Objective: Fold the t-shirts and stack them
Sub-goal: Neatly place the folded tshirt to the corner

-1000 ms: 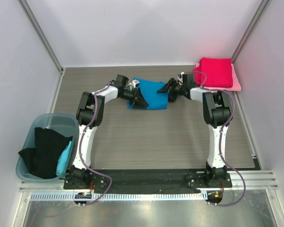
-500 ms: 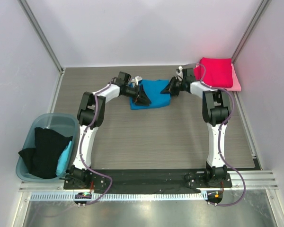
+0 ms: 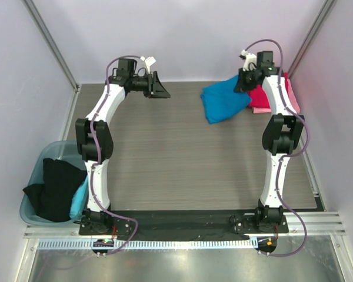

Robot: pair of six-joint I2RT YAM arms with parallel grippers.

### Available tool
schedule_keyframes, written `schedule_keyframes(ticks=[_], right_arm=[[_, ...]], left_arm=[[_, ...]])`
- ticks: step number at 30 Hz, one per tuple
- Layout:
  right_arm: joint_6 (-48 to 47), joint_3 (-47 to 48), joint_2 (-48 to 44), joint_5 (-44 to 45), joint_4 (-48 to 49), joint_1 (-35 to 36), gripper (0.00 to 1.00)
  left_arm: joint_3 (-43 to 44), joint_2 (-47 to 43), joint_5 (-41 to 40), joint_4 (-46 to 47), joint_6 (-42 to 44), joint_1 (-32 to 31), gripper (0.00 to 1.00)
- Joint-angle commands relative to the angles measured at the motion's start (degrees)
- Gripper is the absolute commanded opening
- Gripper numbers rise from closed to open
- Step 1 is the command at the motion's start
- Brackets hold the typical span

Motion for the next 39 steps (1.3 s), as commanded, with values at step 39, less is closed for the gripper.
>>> schedule_keyframes(ticks=[39], right_arm=[[-6.3,21.8,9.8,17.9,9.3,-18.3,0.01]], left_arm=[[5.0,3.9,-9.7,-11.8,13.1,-9.0,0.40]])
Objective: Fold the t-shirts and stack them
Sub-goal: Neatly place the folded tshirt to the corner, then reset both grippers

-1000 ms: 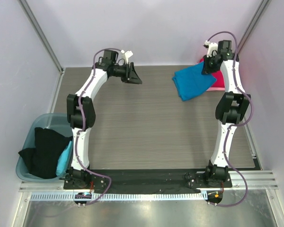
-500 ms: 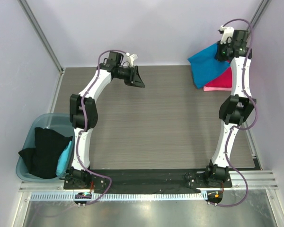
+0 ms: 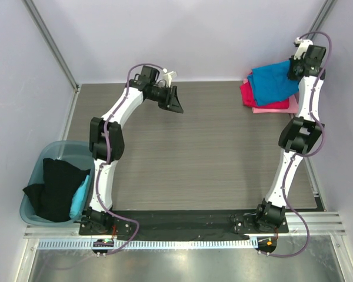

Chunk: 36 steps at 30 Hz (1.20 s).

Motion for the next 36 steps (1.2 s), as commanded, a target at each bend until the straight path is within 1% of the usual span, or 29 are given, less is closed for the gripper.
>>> schedule_keyframes(ticks=[1,2,3,4,5,6,7,10,12,13,14,15,16,18,19,21,22,23,24,25,26,27,28,29,30,31,32,34,36], right_arm=[[0.4,3.2,3.6,4.6,6.0,0.4,0.02],[0.8,3.5,4.1,6.5,6.4,0.4,0.09],[2.0,4.4,4.6,8.5,6.6,0.5,0.21],[2.3,4.5,4.7,13.3,6.8,0.5,0.41],[2.7,4.5,3.8,15.2,7.0,0.6,0.47],[2.9,4.5,2.9,17.0,7.4,0.9,0.67],[2.3,4.5,1.8,19.2,8.1,1.1,0.70],[1.4,3.2,-3.3,18.9,11.2,2.2,0.73],[1.0,-5.1,-10.6,18.0,15.4,3.0,0.74],[0.2,-9.3,-14.0,17.2,21.6,4.2,0.74],[-1.0,-19.2,-16.9,16.6,25.2,5.0,0.75],[-2.4,-24.5,-23.1,16.5,29.0,5.9,0.77],[-4.1,-29.4,-25.6,16.7,36.0,7.3,0.79],[-8.7,-40.7,-31.0,14.1,39.9,10.9,0.82],[-9.4,-43.2,-32.1,13.2,39.9,11.8,0.82],[-4.5,-47.9,-33.6,12.4,41.5,13.0,0.82],[-1.6,-48.4,-33.4,11.8,38.4,13.0,0.82],[5.3,-47.7,-33.0,11.0,36.2,13.0,0.82],[8.1,-47.1,-32.5,6.3,31.2,13.0,0.82],[10.6,-46.8,-31.4,3.2,29.0,13.1,0.84],[13.2,-47.1,-31.1,0.9,27.3,13.3,0.87],[15.8,-47.8,-31.1,-3.9,26.3,13.8,0.96],[18.3,-49.3,-32.3,-4.1,27.2,14.4,1.00],[19.0,-53.0,-33.5,-2.9,28.3,15.5,1.00],[19.3,-54.7,-34.5,-0.2,30.3,18.7,1.00],[19.0,-56.1,-35.5,6.2,31.1,21.0,1.00],[18.7,-57.8,-37.3,11.1,31.5,23.4,1.00],[17.6,-58.0,-38.1,19.8,30.9,29.0,1.00],[16.7,-57.9,-39.2,20.2,29.6,31.1,1.00]], left_arm=[[2.4,-0.4,-1.0,-1.3,2.4,-0.6,0.40],[2.4,-0.5,-1.3,-1.6,2.7,-0.7,0.40],[2.5,-0.5,-1.5,-1.7,2.9,-0.9,0.40],[2.6,-0.7,-1.7,-1.9,3.0,-0.9,0.40],[2.6,-0.9,-1.9,-2.1,3.1,-0.9,0.40],[2.7,-1.1,-2.2,-2.4,3.5,-1.0,0.41],[2.7,-1.5,-2.6,-2.4,3.8,-1.0,0.41],[2.8,-2.0,-5.2,-3.6,5.6,-1.0,0.43],[3.3,-2.2,-7.7,-4.1,6.4,-1.0,0.45],[3.6,-2.4,-8.9,-4.6,7.6,-1.0,0.47],[4.1,-2.5,-10.3,-4.8,8.2,-1.0,0.48],[4.3,-2.6,-12.2,-5.0,8.8,-1.0,0.48],[4.7,-2.7,-17.1,-5.2,8.9,-1.0,0.49],[6.0,-3.0,-21.1,-5.3,11.2,-0.9,0.52],[6.4,-3.2,-24.1,-5.3,11.7,-0.9,0.52],[7.3,-3.5,-25.3,-5.5,12.0,-0.8,0.53],[7.2,-3.8,-25.9,-5.5,11.9,-0.8,0.54],[7.2,-4.1,-25.9,-5.6,11.9,-0.7,0.54],[7.0,-4.8,-25.9,-5.7,11.9,-0.7,0.55],[6.6,-5.4,-26.8,-5.6,11.7,-0.8,0.55],[6.2,-6.1,-28.0,-5.3,11.2,-0.7,0.56],[5.6,-7.3,-29.5,-4.8,10.7,-0.8,0.56],[4.9,-7.9,-32.4,-3.6,10.4,-0.8,0.57],[4.8,-8.5,-38.8,-3.2,10.0,-0.9,0.58],[4.7,-8.7,-43.0,-2.8,9.6,-1.1,0.62],[4.4,-9.4,-46.6,-1.8,9.4,-1.2,0.67],[4.3,-9.6,-52.9,-1.4,8.0,-1.2,0.78],[4.4,-9.6,-55.6,-1.4,6.9,-1.1,0.86],[4.2,-9.6,-55.6,-1.6,6.5,-0.9,0.93]])
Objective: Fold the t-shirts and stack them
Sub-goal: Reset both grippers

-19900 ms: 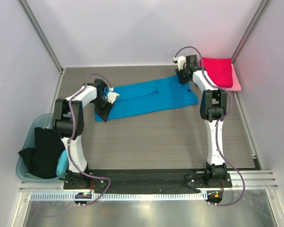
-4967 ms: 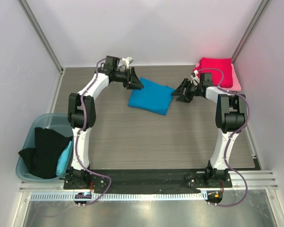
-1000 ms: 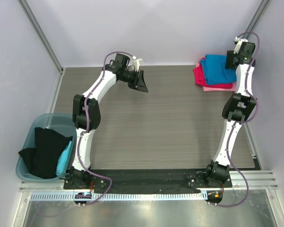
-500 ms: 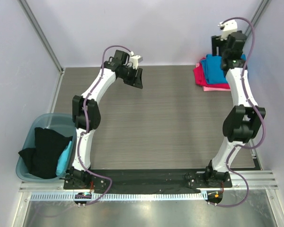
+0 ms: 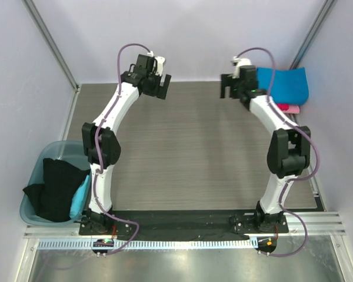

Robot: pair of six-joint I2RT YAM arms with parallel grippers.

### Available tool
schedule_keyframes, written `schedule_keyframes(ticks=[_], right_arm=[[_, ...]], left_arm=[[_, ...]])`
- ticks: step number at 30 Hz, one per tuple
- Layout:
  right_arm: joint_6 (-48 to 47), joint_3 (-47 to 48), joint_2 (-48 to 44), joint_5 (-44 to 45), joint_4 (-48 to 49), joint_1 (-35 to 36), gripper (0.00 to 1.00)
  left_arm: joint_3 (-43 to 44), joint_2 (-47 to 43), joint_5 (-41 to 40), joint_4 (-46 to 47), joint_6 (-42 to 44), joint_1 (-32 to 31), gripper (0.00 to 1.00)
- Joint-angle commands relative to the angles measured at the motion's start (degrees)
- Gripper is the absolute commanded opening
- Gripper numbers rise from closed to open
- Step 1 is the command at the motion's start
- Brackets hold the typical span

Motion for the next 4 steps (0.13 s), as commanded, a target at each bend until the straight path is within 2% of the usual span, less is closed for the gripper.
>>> schedule_keyframes(ticks=[1,4], right_arm=[[1.3,0.6,-6.8,6.3,2.1,6.4,1.00],[2.6,-0.7,-7.8,5.0,0.7,7.8,1.00]], left_arm=[[-0.5,-3.3,-8.4,2.1,-1.7,0.2,0.94],[-1.0,-3.4,-7.0,1.8,-2.7,0.3,0.96]])
